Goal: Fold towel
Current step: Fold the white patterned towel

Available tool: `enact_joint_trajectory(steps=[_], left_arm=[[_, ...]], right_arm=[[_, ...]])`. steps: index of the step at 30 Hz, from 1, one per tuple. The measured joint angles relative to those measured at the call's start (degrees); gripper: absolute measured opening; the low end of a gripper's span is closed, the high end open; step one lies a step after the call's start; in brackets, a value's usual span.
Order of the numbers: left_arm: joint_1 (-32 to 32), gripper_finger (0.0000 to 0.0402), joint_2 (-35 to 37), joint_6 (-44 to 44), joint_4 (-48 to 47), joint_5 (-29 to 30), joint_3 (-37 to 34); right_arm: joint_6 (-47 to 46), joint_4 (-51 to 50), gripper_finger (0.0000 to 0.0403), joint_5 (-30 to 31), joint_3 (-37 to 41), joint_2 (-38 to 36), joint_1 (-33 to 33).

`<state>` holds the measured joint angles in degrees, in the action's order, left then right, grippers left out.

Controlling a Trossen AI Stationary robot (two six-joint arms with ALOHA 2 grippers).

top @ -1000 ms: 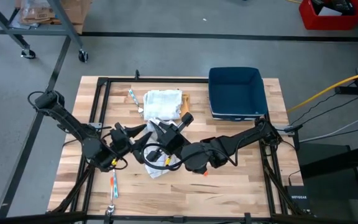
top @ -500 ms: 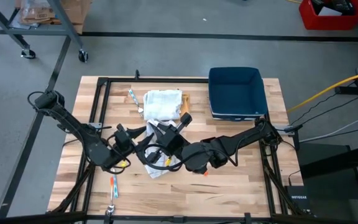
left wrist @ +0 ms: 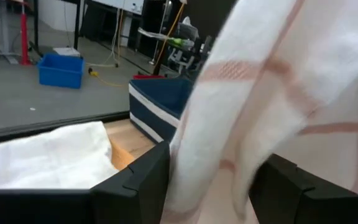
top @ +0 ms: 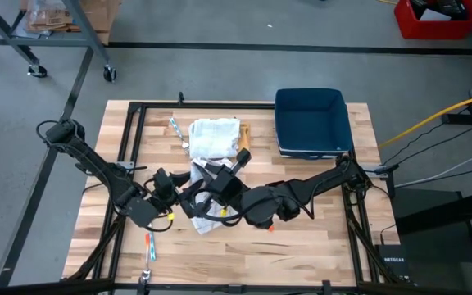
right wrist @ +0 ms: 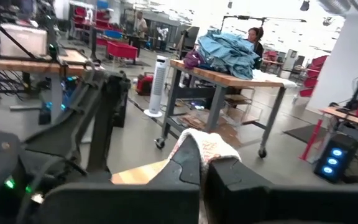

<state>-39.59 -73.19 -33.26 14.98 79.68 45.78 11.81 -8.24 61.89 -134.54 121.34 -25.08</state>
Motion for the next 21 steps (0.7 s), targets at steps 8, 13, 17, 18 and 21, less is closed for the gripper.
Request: enact_joint_trajectory(steps=[8,13,17,18,21], left_arm=[[0.00,0.0182,0.00,-5.95,-4.36,-0.08,-0.02],[1.35,0.0182,-0.02,-6.36,-4.50,-3.80,-0.04],[3.29,0.0182,-0.02,-7.61,-4.52,-8.31,-0.04],[3.74,0.0182,-0.04,-8.13,-4.52,-9.18,-0.04],[4.90,0.0182,-0.07,-9.61,-5.32,-11.68,-0.04]], right_arm=[[0.03,2.65,0.0001,-3.06,-0.01,0.00,-0.02],[0.03,3.15,0.0001,-3.06,-0.01,0.00,-0.02],[0.04,4.53,0.0001,-3.74,-0.02,0.00,-0.02],[0.04,4.59,0.0001,-4.07,-0.02,0.00,-0.02],[0.33,4.84,0.0001,-4.36,-0.02,0.00,-0.02]])
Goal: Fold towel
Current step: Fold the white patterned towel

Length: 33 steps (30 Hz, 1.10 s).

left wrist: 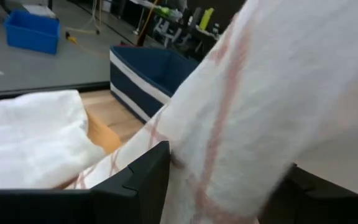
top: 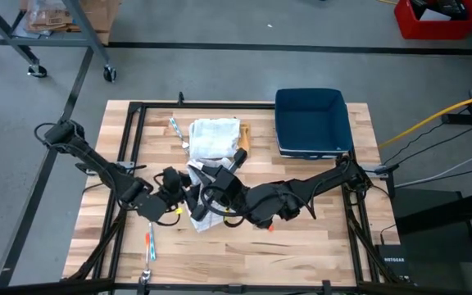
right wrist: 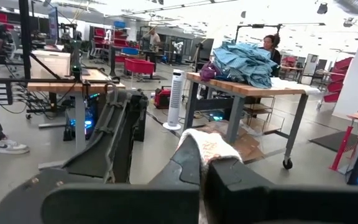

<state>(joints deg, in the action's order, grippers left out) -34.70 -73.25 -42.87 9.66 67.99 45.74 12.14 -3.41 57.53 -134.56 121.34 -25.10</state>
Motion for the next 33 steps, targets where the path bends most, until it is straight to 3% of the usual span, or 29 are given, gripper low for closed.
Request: enact_joint_trajectory(steps=[7,12,18,26,29,33], left_arm=[[1.14,0.0179,0.00,-6.21,-5.47,-2.49,-0.05],[0.70,0.0119,0.00,-5.13,-6.08,-2.52,-0.07],[-1.84,0.0010,0.14,-3.18,-6.05,-2.52,-0.07],[-7.25,0.0004,3.57,-3.17,-6.02,-3.34,-0.07],[-9.59,0.0005,6.25,-3.19,-5.96,-8.11,-0.07],[-12.00,0.0003,10.02,-3.86,-5.91,-21.45,-0.07]], right_arm=[[0.14,0.42,0.0001,-0.17,0.00,0.00,0.00],[3.91,0.36,0.0001,0.87,-0.07,0.00,-0.01],[12.57,0.35,0.0001,10.40,-0.42,-0.15,-1.08],[26.56,-1.21,0.0001,29.57,-0.42,-0.20,-3.21],[29.22,-3.73,0.0001,32.30,-0.42,-0.23,-3.74],[29.30,-5.33,0.0001,32.31,-0.42,-0.24,-4.17]])
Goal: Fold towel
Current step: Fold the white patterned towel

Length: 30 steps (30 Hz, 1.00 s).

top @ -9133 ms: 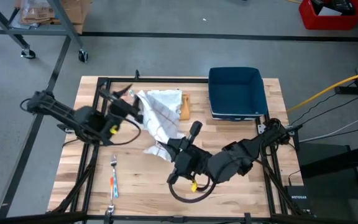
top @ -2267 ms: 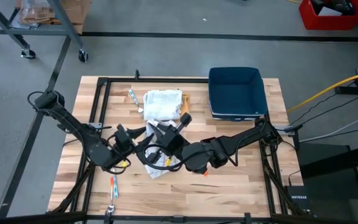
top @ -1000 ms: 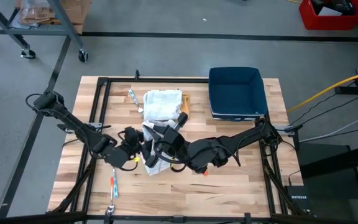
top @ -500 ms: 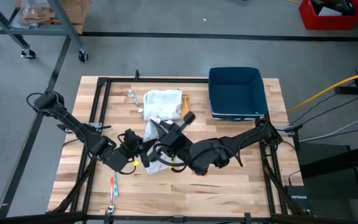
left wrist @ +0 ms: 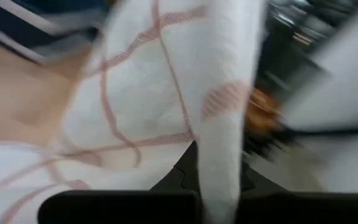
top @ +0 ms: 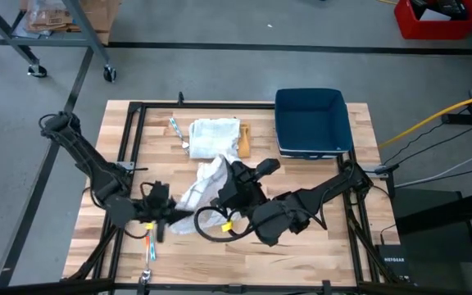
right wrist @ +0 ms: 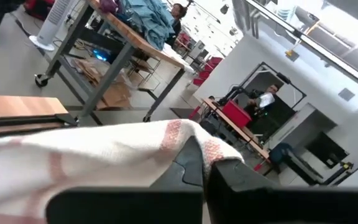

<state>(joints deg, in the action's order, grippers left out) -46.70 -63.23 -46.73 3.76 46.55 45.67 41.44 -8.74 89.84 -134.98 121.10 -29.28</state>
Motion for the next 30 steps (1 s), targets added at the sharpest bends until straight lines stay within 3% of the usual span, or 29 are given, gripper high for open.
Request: enact_joint_trajectory(steps=[5,8,10,13,18,30], left_arm=[[-1.67,0.0002,3.55,1.29,-0.13,-20.22,0.00],[-2.23,0.0004,5.44,6.76,-3.76,-24.98,0.09],[-2.19,0.0004,6.15,11.47,-9.17,-23.21,0.11],[-1.48,0.0002,6.35,15.68,-17.56,-15.25,0.09],[1.31,0.0016,5.75,11.41,-28.37,-1.63,0.02],[4.42,0.0146,5.65,6.12,-34.82,-0.37,-0.11]], right_arm=[[-0.91,-0.54,0.0001,-0.65,0.20,0.00,-0.03],[-0.98,-0.54,0.0001,-1.20,0.20,0.00,-0.15],[-1.07,-0.56,0.0001,-1.82,0.22,0.02,-0.46],[-1.10,-0.61,0.0001,-2.88,0.24,0.04,-0.76],[-1.10,-0.55,0.0001,-2.75,0.24,0.04,-1.14],[-1.10,-0.39,0.0001,-2.56,0.11,-0.15,-1.07]])
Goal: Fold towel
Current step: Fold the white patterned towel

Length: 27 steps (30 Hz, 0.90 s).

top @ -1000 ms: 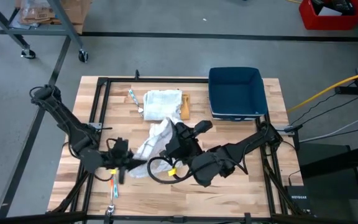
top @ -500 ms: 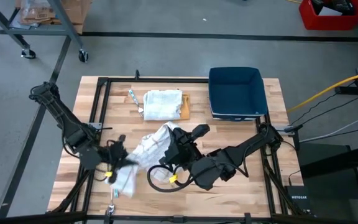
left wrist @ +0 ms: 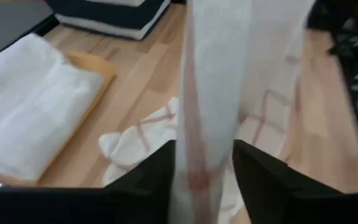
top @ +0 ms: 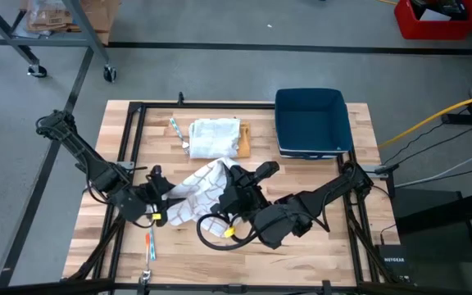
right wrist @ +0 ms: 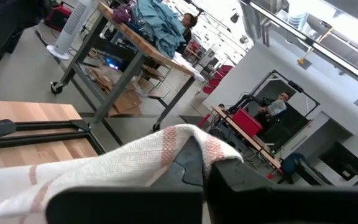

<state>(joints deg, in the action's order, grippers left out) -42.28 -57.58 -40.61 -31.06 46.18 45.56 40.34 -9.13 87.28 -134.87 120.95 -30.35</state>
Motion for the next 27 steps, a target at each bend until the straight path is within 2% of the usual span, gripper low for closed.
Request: enact_joint_trajectory(steps=[3,9,12,15,20,27], left_arm=[[0.02,0.0162,0.00,-4.22,-5.84,0.20,0.00],[0.02,0.0166,0.00,-25.91,-20.61,0.38,0.00],[-0.49,0.0166,0.07,-32.19,-22.40,0.34,0.00],[-1.68,0.0166,0.07,-32.72,-19.55,0.31,0.02],[-3.71,0.0166,-1.28,-29.05,-6.40,0.33,0.07],[-2.52,0.0166,-10.78,-21.07,11.93,2.30,0.11]], right_arm=[[0.02,-0.71,0.0001,-0.31,0.00,0.00,0.00],[0.02,-1.50,0.0001,1.25,0.00,0.00,0.00],[0.02,-1.50,0.0001,2.70,0.00,0.00,0.02],[0.02,-1.53,0.0001,2.71,0.02,0.00,0.36],[0.02,-1.53,0.0001,2.71,0.02,0.00,0.63],[0.02,-1.53,0.0001,2.69,0.02,0.04,1.11]])
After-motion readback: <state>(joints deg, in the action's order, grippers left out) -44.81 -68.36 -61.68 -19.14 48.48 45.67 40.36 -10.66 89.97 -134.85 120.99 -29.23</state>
